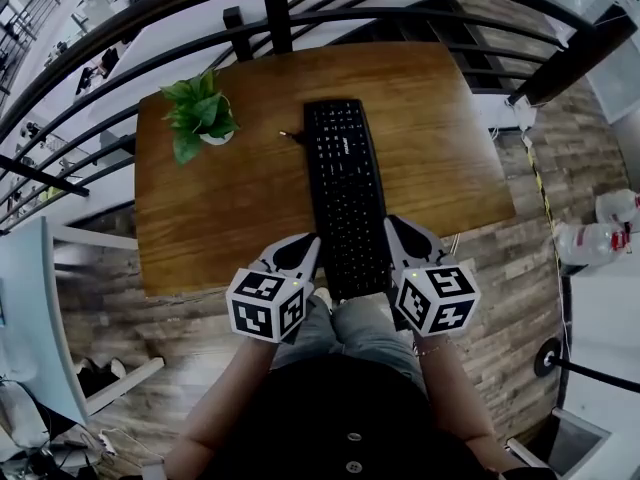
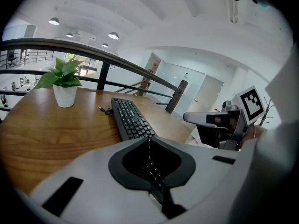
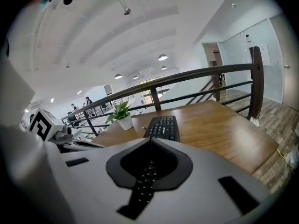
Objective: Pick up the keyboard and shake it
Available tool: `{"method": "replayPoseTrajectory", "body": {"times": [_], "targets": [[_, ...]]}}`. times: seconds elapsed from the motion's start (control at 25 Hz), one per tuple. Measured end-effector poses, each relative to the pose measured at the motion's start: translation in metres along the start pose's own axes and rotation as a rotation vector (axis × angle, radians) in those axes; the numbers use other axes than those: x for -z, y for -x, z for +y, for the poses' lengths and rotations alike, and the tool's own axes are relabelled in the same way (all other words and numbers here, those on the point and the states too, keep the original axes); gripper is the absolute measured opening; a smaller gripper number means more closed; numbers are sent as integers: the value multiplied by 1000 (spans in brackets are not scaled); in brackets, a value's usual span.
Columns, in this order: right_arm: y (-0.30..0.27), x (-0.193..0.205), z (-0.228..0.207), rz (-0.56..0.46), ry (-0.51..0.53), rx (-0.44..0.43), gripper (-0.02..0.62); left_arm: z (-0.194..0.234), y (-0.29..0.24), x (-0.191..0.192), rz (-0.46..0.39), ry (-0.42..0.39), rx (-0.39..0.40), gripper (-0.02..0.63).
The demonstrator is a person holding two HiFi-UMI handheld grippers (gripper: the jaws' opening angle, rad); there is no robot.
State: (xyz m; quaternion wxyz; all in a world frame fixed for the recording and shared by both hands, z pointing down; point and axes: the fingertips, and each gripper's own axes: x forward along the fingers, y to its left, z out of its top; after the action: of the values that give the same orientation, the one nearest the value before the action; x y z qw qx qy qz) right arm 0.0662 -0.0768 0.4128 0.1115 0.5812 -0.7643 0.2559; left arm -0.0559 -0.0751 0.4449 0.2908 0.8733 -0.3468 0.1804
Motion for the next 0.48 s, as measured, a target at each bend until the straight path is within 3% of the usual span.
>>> {"method": "replayPoseTrajectory", "body": {"times": [0.48], "targets": [[-13, 31, -16, 102, -9, -21, 29, -2, -11, 34, 78, 149, 99, 20]]}}
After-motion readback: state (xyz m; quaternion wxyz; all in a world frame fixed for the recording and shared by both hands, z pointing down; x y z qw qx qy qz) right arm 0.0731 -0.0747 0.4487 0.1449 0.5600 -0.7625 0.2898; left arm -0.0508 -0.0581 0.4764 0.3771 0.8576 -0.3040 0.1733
